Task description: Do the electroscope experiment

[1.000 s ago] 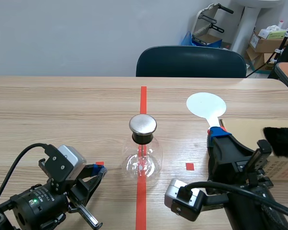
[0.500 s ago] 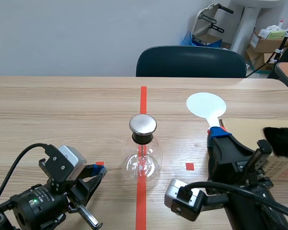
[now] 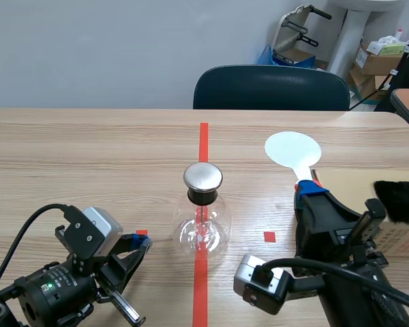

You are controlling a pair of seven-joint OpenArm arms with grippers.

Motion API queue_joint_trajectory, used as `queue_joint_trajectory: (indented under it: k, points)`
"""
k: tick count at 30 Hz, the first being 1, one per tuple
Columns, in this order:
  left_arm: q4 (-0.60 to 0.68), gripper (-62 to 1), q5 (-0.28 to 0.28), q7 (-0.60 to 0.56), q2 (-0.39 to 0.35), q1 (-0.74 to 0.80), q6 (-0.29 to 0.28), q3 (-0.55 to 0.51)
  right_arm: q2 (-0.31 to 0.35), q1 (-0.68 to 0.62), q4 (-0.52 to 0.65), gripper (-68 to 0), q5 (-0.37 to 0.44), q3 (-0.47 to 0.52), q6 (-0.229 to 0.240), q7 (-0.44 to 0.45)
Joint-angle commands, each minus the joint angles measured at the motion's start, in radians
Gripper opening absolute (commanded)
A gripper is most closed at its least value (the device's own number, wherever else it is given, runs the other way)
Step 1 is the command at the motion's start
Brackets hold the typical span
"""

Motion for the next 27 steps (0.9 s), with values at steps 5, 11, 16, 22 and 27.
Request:
queue_joint_trajectory:
  k: [5,11,16,22,27]
  points:
    - [0.015,-55.4,-0.003,-0.01,0.003,0.002,-0.003,-0.007,0.008,0.009,0.002,-66.5,-0.001,0.003,-0.061,-0.001]
    - [0.015,-55.4,-0.003,-0.01,0.003,0.002,-0.003,-0.007,0.008,0.009,0.002,-66.5,-0.001,0.003,-0.061,0.117]
    - [0.015,-55.4,-0.003,-0.01,0.003,0.002,-0.003,-0.007,0.008,0.009,0.002,-66.5,-0.001,0.003,-0.061,0.256]
    - [0.015,-55.4,-0.003,-0.01,0.003,0.002,-0.003,-0.007,0.008,0.009,0.002,-66.5,-0.001,0.003,-0.061,0.387]
    - [0.015,-55.4,-0.003,-0.01,0.003,0.002,-0.003,-0.007,0.008,0.01,0.002,-66.5,-0.001,0.003,-0.061,0.448]
